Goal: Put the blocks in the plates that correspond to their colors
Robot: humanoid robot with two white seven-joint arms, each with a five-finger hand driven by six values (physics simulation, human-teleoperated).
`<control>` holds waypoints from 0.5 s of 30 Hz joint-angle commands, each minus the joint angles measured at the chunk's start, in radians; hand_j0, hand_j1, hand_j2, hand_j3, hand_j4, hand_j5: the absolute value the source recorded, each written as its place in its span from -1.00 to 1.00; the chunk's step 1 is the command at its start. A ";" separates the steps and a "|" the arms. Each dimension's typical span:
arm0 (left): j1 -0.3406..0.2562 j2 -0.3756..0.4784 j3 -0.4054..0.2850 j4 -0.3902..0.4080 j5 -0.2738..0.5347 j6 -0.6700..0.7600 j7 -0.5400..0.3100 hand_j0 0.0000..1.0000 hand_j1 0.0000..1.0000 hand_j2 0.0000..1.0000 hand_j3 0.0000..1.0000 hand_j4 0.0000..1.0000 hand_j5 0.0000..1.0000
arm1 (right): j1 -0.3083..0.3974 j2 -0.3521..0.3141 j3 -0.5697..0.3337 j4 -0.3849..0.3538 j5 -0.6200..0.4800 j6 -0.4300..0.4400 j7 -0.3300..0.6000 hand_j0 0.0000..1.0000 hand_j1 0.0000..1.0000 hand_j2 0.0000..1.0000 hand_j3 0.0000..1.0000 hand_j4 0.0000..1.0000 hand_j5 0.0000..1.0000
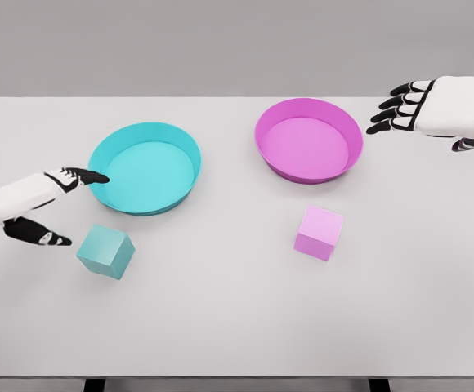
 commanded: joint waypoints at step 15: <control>0.000 0.106 0.097 -0.082 -0.002 0.002 -0.100 1.00 1.00 1.00 1.00 1.00 1.00 | -0.144 0.042 0.186 -0.050 -0.009 0.002 0.000 1.00 1.00 1.00 1.00 1.00 1.00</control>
